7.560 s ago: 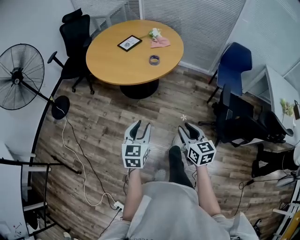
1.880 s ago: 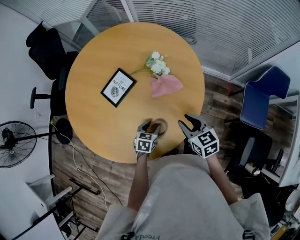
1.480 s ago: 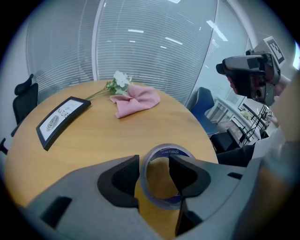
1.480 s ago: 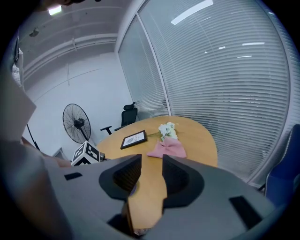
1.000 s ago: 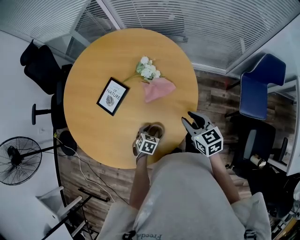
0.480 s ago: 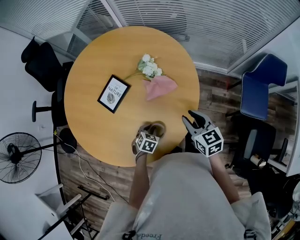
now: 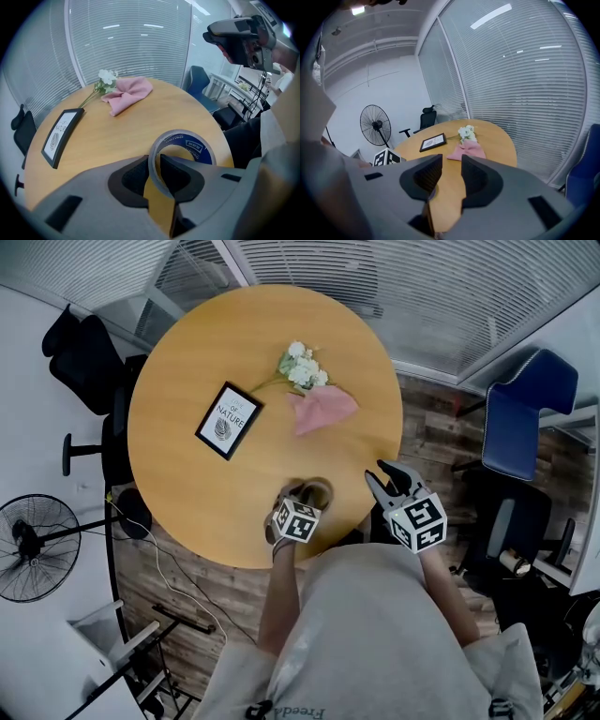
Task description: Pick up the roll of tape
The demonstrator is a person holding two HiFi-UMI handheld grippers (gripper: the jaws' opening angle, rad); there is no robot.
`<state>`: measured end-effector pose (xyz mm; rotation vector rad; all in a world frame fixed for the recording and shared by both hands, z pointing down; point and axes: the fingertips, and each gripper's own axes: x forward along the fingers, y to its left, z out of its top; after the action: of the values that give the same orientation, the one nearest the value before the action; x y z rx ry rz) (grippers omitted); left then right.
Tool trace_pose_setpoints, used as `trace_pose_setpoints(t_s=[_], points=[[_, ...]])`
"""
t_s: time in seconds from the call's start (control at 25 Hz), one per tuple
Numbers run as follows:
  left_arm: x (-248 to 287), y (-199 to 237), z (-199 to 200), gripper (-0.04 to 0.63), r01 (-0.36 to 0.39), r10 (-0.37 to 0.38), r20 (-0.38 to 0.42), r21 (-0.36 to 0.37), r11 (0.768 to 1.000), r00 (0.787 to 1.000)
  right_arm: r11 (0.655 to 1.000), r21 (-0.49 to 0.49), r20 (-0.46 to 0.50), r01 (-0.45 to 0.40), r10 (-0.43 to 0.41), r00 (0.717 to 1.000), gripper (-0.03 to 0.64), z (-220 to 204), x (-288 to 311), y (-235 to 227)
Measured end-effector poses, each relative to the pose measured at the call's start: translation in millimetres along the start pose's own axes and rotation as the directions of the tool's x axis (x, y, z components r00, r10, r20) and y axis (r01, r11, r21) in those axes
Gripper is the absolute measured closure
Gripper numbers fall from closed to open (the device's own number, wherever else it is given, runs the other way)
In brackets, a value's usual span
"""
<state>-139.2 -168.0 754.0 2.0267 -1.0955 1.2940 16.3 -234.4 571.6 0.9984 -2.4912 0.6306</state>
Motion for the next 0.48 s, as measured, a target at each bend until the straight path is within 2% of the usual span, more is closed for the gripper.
trace_pose_setpoints(t_s=[0.16, 0.48], points=[[0.4, -0.4, 0.9, 0.540, -0.013, 0.013, 0.002, 0.019, 1.000, 1.000, 1.000, -0.004, -0.005, 0.000, 0.000, 1.000, 0.494, 0.3, 0.3, -2.0], [2.2, -0.8, 0.8, 0.543, -0.026, 0.027, -0.008, 0.086, 0.996, 1.000, 1.000, -0.012, -0.011, -0.007, 0.007, 1.000, 0.499, -0.5, 1.7, -2.8]])
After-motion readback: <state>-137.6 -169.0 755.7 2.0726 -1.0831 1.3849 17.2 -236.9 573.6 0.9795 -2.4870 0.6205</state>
